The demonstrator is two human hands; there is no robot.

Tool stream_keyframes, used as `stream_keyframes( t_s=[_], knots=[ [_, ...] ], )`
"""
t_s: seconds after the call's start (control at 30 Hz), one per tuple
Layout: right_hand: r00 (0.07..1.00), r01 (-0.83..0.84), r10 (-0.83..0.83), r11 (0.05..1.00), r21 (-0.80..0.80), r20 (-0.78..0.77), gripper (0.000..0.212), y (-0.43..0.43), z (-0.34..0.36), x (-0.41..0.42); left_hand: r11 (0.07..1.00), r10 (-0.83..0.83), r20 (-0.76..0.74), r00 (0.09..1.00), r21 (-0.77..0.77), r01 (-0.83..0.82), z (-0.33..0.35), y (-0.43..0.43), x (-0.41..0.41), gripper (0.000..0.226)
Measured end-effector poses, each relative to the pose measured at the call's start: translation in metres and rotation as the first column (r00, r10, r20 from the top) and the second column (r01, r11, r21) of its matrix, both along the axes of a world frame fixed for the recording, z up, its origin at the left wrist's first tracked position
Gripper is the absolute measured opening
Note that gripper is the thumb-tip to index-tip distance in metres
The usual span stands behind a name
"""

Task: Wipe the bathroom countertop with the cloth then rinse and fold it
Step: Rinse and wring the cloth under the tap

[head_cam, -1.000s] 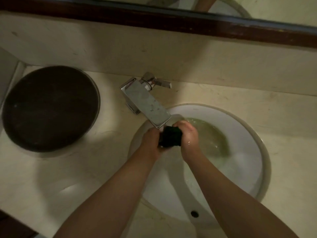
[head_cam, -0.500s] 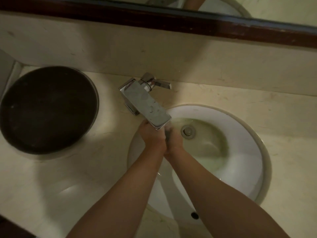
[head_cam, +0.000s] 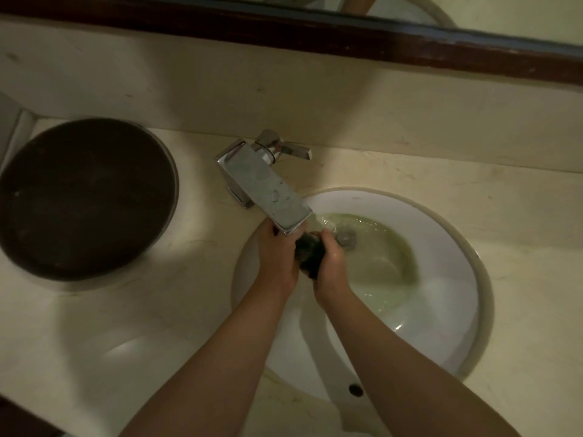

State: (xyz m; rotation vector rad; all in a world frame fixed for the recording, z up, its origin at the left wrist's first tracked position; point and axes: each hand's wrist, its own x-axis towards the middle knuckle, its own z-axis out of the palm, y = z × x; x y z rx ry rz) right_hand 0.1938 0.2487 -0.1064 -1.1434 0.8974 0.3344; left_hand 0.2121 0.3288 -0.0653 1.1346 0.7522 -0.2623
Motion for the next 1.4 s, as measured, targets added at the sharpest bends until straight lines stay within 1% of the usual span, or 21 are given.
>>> stream_keyframes(
  t_s=[0.1, 0.13, 0.2, 0.3, 0.37, 0.43, 0.47, 0.5, 0.53, 0.6, 0.67, 0.7, 0.77, 0.87, 0.93, 0.97, 1.03, 1.13, 1.23, 1.33, 1.4],
  knots=[
    [0.999, 0.014, -0.017, 0.995, 0.098, 0.033, 0.064, 0.005, 0.000, -0.007, 0.931, -0.017, 0.132, 0.991, 0.364, -0.033, 0.010, -0.002, -0.005, 0.014],
    [0.999, -0.017, 0.012, 0.994, 0.111, 0.042, 0.066, 0.008, 0.002, -0.007, 0.899, -0.047, 0.177, 0.983, 0.437, -0.036, 0.011, -0.003, -0.007, 0.014],
    [0.998, -0.045, 0.043, 0.998, 0.054, 0.037, 0.052, 0.017, 0.006, -0.002, 0.886, -0.047, 0.189, 0.981, 0.462, -0.047, 0.015, -0.005, -0.007, 0.013],
    [0.999, -0.036, 0.035, 0.997, -0.075, -0.011, 0.044, 0.026, 0.011, 0.006, 0.923, 0.075, 0.155, 0.985, 0.362, -0.128, 0.018, -0.009, -0.001, 0.020],
    [0.997, 0.036, -0.036, 0.999, -0.005, -0.066, 0.039, 0.029, 0.010, 0.013, 0.952, 0.182, 0.109, 0.977, 0.230, -0.203, 0.015, -0.008, 0.008, 0.030],
    [0.987, 0.137, -0.127, 0.986, 0.100, -0.095, 0.031, 0.031, 0.009, 0.021, 0.968, 0.250, 0.044, 0.967, -0.038, -0.249, 0.003, -0.004, 0.016, 0.042],
    [0.980, 0.182, -0.166, 0.971, 0.155, -0.108, 0.037, 0.032, 0.009, 0.024, 0.947, 0.269, -0.011, 0.963, -0.179, -0.267, -0.003, -0.003, 0.019, 0.049],
    [0.977, 0.195, -0.174, 0.963, 0.184, -0.122, 0.043, 0.032, 0.007, 0.026, 0.921, 0.288, -0.082, 0.954, -0.249, -0.300, -0.008, -0.002, 0.021, 0.053],
    [0.976, 0.196, -0.173, 0.964, 0.179, -0.136, 0.034, 0.032, 0.009, 0.026, 0.940, 0.273, -0.129, 0.953, -0.175, -0.292, -0.010, -0.002, 0.022, 0.052],
    [0.975, 0.174, -0.152, 0.975, 0.139, -0.160, 0.012, 0.028, 0.015, 0.024, 0.963, 0.206, -0.187, 0.961, -0.138, -0.233, -0.010, -0.002, 0.025, 0.042],
    [0.980, 0.099, -0.082, 0.991, 0.086, -0.180, 0.018, 0.020, 0.018, 0.025, 0.962, 0.174, -0.208, 0.963, -0.172, -0.211, -0.012, 0.001, 0.023, 0.034],
    [0.981, 0.033, -0.023, 0.998, 0.044, -0.195, 0.018, 0.017, 0.020, 0.026, 0.971, 0.173, -0.204, 0.964, -0.131, -0.202, -0.010, 0.001, 0.023, 0.032],
    [0.959, -0.177, 0.159, 0.982, -0.060, -0.233, 0.019, 0.006, 0.025, 0.027, 0.961, 0.155, -0.178, 0.972, -0.201, -0.190, -0.009, 0.002, 0.019, 0.041],
    [0.840, -0.524, 0.467, 0.829, -0.194, -0.276, 0.030, -0.013, 0.043, 0.030, 0.940, 0.112, -0.089, 0.990, -0.313, -0.135, -0.005, 0.004, 0.013, 0.054],
    [0.754, -0.654, 0.584, 0.619, -0.435, -0.301, 0.038, -0.024, 0.058, 0.038, 0.935, 0.087, -0.060, 0.994, -0.340, -0.103, -0.003, 0.006, 0.010, 0.047],
    [0.741, -0.644, 0.608, 0.523, -0.558, -0.286, 0.040, -0.027, 0.065, 0.043, 0.939, 0.074, -0.052, 0.996, -0.332, -0.087, 0.000, 0.004, 0.010, 0.039],
    [0.761, -0.548, 0.619, 0.457, -0.700, -0.192, 0.034, -0.030, 0.085, 0.054, 0.954, 0.067, -0.081, 0.994, -0.286, -0.088, 0.007, 0.001, 0.012, 0.028],
    [0.778, -0.402, 0.628, 0.521, -0.753, 0.019, 0.035, -0.026, 0.115, 0.075, 0.954, 0.062, -0.180, 0.982, -0.278, -0.111, 0.014, -0.002, 0.016, 0.026],
    [0.683, -0.377, 0.714, 0.524, -0.764, 0.153, 0.036, -0.016, 0.141, 0.094, 0.954, 0.036, -0.213, 0.976, -0.284, -0.097, 0.020, 0.000, 0.018, 0.022],
    [0.635, -0.437, 0.757, 0.516, -0.737, 0.154, 0.035, -0.008, 0.153, 0.099, 0.942, 0.065, -0.200, 0.978, -0.312, -0.127, 0.027, 0.000, 0.021, 0.019],
    [0.629, -0.424, 0.762, 0.503, -0.753, 0.154, 0.033, -0.005, 0.156, 0.098, 0.934, 0.108, -0.188, 0.976, -0.318, -0.164, 0.034, 0.001, 0.023, 0.023]
  ],
)
